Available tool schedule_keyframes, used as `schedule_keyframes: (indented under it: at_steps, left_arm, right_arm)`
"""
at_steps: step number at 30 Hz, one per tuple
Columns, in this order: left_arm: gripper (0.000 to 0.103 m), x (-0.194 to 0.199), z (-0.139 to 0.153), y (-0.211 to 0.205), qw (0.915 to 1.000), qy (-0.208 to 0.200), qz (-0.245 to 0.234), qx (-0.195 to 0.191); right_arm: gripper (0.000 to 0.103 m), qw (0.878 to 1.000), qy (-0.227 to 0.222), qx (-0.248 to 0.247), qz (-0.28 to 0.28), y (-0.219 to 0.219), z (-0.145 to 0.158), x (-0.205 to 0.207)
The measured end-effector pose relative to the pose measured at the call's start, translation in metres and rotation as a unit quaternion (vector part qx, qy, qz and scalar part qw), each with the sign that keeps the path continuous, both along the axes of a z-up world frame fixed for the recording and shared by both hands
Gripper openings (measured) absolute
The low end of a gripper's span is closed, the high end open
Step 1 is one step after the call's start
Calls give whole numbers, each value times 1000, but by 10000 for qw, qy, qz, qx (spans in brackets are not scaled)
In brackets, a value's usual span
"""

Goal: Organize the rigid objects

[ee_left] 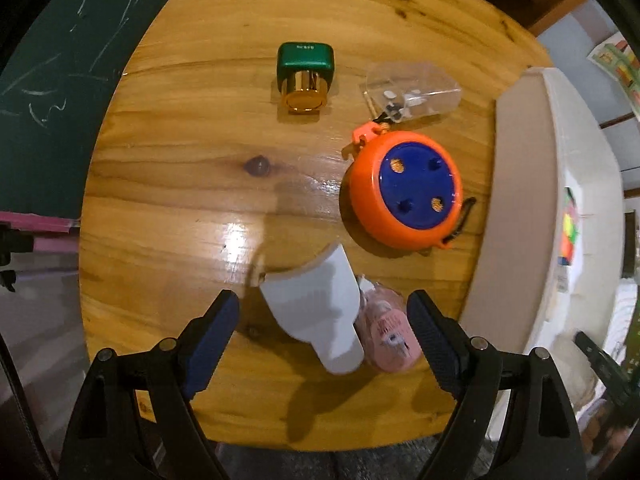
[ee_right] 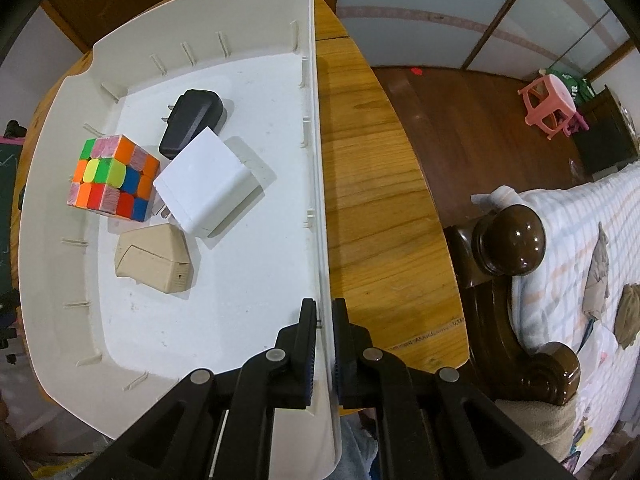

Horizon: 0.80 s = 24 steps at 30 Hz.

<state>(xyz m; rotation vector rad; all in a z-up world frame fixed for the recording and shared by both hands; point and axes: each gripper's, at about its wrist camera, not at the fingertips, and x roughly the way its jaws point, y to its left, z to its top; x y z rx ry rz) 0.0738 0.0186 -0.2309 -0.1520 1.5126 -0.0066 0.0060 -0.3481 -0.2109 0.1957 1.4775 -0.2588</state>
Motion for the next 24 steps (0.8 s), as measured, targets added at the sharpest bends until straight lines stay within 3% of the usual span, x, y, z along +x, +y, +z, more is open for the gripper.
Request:
schedule_keyframes:
  at_steps: [12, 24]
  left_arm:
    - [88, 6, -23, -2, 9974, 312, 610, 231]
    - [88, 3, -41, 14, 9895, 550, 1322, 214]
  right_arm:
    - [8, 10000, -9, 49, -37, -3, -2, -1]
    - [8, 10000, -18, 35, 19, -1, -3, -1]
